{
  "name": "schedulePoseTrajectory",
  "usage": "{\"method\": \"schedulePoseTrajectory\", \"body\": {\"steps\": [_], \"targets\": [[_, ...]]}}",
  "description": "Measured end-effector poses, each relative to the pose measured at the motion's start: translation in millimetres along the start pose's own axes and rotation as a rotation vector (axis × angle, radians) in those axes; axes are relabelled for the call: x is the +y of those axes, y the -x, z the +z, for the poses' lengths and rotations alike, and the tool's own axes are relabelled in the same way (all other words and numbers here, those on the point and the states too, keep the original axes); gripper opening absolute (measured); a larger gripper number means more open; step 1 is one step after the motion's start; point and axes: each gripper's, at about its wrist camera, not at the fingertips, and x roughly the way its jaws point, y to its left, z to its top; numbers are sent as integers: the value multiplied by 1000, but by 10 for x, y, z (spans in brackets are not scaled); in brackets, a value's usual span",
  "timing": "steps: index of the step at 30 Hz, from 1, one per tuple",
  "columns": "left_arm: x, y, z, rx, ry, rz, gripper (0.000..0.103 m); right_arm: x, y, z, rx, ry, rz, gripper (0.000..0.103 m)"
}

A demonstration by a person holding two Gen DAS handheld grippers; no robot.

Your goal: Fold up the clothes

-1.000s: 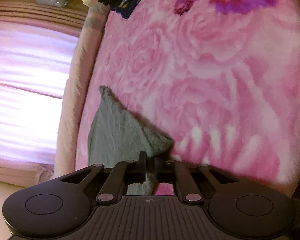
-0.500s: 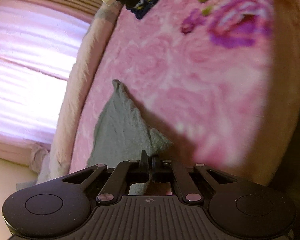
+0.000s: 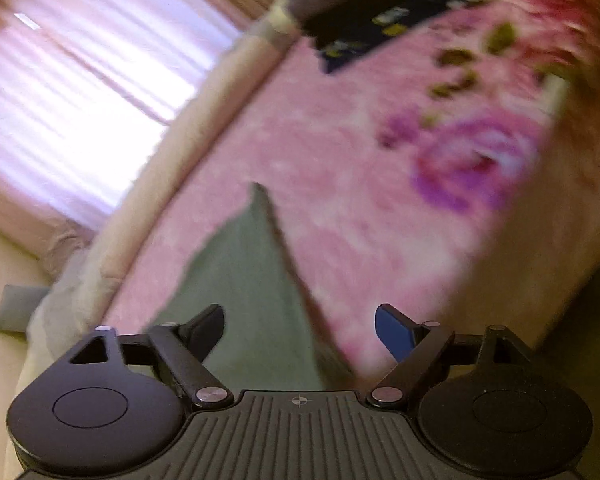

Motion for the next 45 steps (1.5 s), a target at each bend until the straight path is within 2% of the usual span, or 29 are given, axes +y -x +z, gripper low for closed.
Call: {"method": "schedulePoseTrajectory", "body": {"steps": [2, 3, 4, 5, 6, 7, 14, 19, 21, 23, 25, 27, 30, 33, 35, 37, 40, 43, 44, 45], "targets": [[-105, -153, 68, 10, 5, -53, 25, 46, -164, 55, 53, 2, 47, 83], [-157, -231, 100, 16, 9, -80, 25, 52, -275, 79, 87, -10, 47, 79], [-193, -313, 110, 31, 18, -105, 25, 54, -388, 105, 120, -11, 57, 74], [-208, -371, 108, 49, 29, -127, 25, 50, -499, 126, 156, -6, 66, 63], [-218, -455, 116, 73, 44, -143, 25, 26, -592, 167, 184, -8, 51, 58], [-228, -541, 125, 96, 59, -159, 25, 0, -683, 209, 212, -11, 34, 58], [-164, -916, 192, 179, 99, -204, 25, -167, -1118, 607, 385, 7, 144, 58], [-20, -1085, 196, 203, 163, -225, 24, -190, -1310, 626, 463, 39, 231, 57], [41, -1121, 188, 209, 189, -236, 22, -195, -1407, 590, 481, 34, 244, 35], [90, -1149, 182, 213, 209, -240, 19, -227, -1486, 554, 490, 14, 242, 23], [103, -1143, 181, 214, 211, -247, 19, -251, -1496, 545, 486, -6, 236, 18], [115, -1142, 186, 215, 214, -254, 19, -200, -1488, 541, 483, 2, 191, 8], [123, -1128, 199, 215, 213, -258, 19, 54, -1462, 534, 474, 64, 60, 6], [123, -1092, 211, 211, 210, -265, 19, 639, -1417, 429, 436, 269, -168, 6], [132, -1053, 220, 207, 215, -277, 19, 1147, -1390, 244, 373, 454, -303, 6], [163, -1001, 230, 198, 229, -291, 19, 1652, -1351, -31, 302, 621, -355, 7], [239, -895, 236, 181, 254, -303, 19, 2334, -1390, -614, 228, 833, -354, 7], [321, -800, 231, 171, 280, -307, 19, 2362, -1349, -826, 241, 848, -294, 7], [344, -772, 221, 171, 288, -308, 19, 2368, -1335, -894, 246, 851, -273, 18], [366, -744, 210, 170, 295, -309, 19, 2373, -1320, -961, 251, 854, -253, 46]]}}
